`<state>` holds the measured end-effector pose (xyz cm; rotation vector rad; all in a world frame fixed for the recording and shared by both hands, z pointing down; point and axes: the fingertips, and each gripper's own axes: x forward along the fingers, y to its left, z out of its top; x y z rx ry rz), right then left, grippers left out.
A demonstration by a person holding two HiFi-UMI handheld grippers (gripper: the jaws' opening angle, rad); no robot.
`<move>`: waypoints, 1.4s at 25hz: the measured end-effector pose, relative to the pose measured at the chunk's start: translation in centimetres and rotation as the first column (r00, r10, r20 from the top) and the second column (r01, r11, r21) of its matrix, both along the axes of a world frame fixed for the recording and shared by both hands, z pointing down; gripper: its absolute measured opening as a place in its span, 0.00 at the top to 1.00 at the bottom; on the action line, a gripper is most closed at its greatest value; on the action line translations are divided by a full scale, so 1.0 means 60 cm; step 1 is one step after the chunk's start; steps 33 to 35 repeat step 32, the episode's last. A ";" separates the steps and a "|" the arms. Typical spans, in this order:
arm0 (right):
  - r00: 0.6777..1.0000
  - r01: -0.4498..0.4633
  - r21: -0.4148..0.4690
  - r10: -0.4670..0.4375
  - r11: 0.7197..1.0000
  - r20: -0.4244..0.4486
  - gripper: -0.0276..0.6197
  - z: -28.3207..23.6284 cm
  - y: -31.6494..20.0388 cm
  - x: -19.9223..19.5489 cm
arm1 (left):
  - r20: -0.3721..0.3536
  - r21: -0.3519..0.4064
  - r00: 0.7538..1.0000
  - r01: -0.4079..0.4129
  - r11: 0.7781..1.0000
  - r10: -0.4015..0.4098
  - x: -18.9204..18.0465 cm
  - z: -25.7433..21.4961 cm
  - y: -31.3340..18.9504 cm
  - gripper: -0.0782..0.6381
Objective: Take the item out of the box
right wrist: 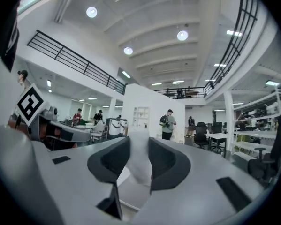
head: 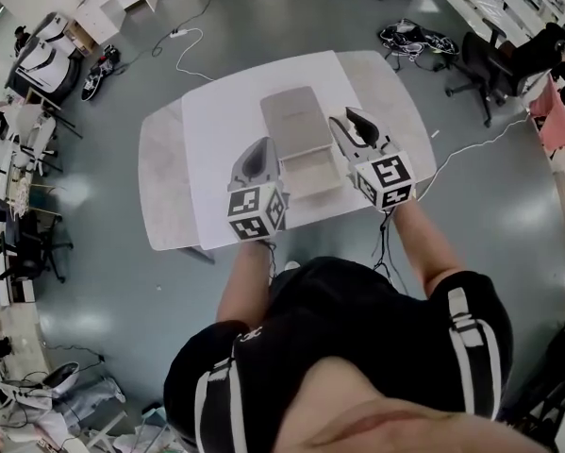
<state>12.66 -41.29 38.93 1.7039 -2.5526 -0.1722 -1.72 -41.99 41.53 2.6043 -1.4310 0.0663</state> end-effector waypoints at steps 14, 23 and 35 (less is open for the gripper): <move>0.979 -0.167 0.031 0.162 0.986 0.128 0.77 -0.007 0.049 0.071 | 0.007 0.014 0.998 -0.061 0.998 0.061 0.051 0.003 0.018 0.88; 0.978 -0.168 0.023 0.164 0.985 0.126 0.77 -0.003 0.064 0.067 | 0.014 0.005 0.997 -0.080 0.997 0.080 0.054 0.004 0.028 0.87; 0.980 -0.160 0.018 0.156 0.987 0.121 0.77 0.005 0.064 0.056 | 0.015 0.000 0.996 -0.085 0.996 0.085 0.048 0.009 0.028 0.88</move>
